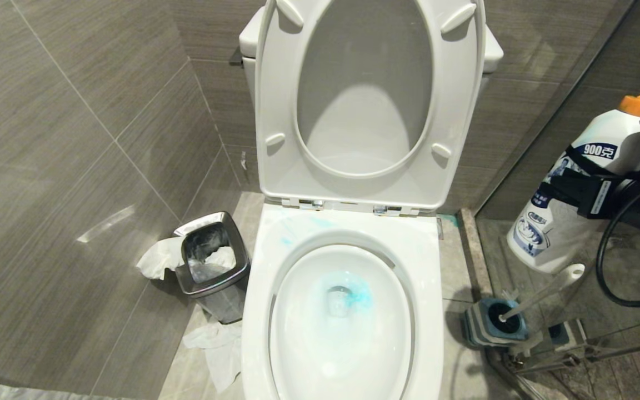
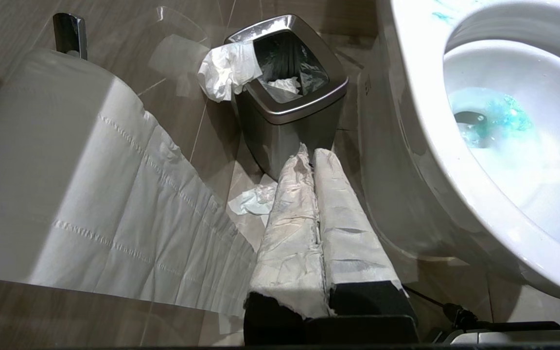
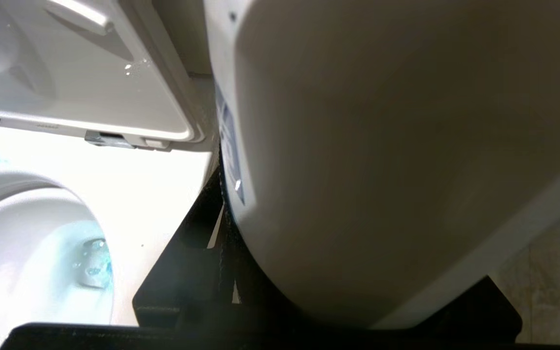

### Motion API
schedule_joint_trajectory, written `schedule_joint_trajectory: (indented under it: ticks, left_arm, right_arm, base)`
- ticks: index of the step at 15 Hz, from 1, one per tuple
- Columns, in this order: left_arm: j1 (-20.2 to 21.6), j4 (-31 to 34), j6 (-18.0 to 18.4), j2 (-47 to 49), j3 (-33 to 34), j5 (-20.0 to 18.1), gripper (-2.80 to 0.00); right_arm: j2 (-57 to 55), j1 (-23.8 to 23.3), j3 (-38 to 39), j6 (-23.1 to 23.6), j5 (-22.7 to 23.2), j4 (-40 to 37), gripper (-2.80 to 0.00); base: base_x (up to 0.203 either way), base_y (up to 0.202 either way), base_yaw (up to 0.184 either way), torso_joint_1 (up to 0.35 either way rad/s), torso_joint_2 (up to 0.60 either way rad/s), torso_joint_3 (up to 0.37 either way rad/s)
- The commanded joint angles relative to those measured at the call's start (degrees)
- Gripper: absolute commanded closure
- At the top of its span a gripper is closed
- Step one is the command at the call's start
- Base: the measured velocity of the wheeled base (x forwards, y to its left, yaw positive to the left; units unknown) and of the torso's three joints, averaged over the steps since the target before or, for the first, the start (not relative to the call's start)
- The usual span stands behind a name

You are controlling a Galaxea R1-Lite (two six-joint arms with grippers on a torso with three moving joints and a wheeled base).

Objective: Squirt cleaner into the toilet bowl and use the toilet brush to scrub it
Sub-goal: Place the cleaning agent on the floor

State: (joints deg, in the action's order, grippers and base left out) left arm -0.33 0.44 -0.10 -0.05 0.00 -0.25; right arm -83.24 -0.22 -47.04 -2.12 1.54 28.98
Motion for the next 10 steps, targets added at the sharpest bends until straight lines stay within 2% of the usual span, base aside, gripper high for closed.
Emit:
schedule_joint_trajectory:
  ticks: [1, 4, 10]
  left_arm:
    - [-0.02, 0.00, 0.01, 0.05, 0.09, -0.02, 0.00]
    - [-0.02, 0.00, 0.01, 0.05, 0.09, -0.02, 0.00]
    - [-0.02, 0.00, 0.10, 0.05, 0.09, -0.02, 0.00]
  right_arm:
    - [-2.22, -0.30, 0.06, 0.84, 0.68, 1.05, 0.00]
    - [-6.27, -0.30, 0.13, 1.79, 1.33, 3.03, 0.00]
    - [-20.34, -0.39, 0.83, 1.84, 1.36, 19.83, 0.00]
  base:
    - [0.000, 0.000, 0.000, 0.000, 0.00, 0.000]
    - [0.000, 0.000, 0.000, 0.000, 0.00, 0.000]
    - [0.000, 0.000, 0.000, 0.000, 0.00, 0.000]
